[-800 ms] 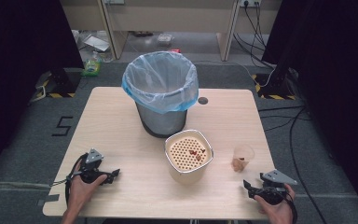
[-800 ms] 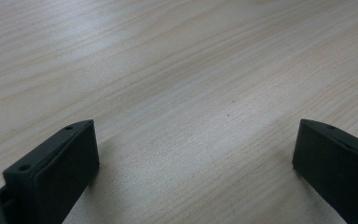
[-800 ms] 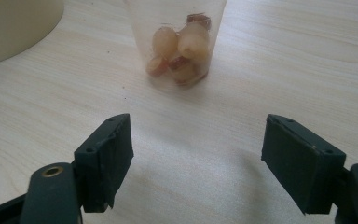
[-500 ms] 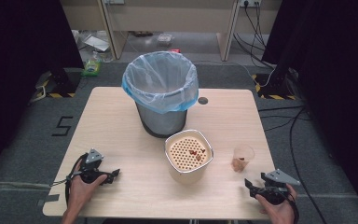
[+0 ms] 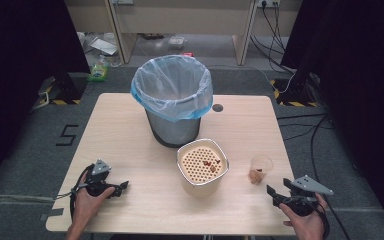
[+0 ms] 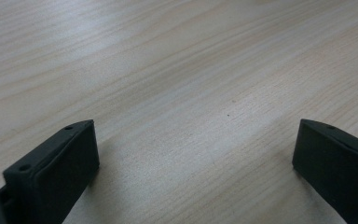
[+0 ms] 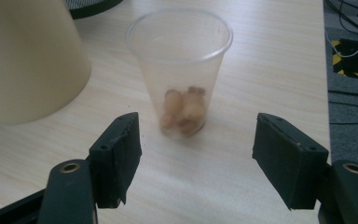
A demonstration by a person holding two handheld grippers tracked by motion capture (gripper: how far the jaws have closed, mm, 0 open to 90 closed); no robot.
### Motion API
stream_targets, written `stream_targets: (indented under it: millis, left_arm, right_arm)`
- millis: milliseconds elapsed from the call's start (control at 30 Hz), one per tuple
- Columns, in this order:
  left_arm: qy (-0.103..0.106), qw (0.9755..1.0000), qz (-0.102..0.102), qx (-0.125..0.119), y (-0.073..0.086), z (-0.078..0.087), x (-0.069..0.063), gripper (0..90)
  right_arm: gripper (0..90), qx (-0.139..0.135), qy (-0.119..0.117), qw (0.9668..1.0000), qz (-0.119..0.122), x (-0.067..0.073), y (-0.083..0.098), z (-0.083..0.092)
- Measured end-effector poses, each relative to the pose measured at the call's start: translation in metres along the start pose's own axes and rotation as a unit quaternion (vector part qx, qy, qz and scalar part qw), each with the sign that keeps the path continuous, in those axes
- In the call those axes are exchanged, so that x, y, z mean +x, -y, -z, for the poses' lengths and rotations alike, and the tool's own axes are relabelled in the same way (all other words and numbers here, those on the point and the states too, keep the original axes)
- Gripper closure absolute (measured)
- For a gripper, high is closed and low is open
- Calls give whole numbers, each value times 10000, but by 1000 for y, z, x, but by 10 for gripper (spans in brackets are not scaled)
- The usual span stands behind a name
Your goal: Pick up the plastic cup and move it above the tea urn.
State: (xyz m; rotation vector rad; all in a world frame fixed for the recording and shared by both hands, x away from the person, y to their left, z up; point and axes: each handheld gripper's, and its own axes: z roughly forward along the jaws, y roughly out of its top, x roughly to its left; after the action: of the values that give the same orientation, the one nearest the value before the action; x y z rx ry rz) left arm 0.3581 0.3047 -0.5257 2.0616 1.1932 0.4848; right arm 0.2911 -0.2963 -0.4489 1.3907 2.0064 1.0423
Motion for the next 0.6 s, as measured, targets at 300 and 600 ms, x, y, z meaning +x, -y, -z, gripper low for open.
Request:
stream_targets:
  millis: [300,600]
  left_arm:
    - [2,10000,-6,5,0,0,0,0]
    - [1,10000,-6,4,0,0,0,0]
  right_arm:
    - [329,-26,-63,9999,125,1,-25,1]
    - [329,34,8,10000,59,-4,-55,-9]
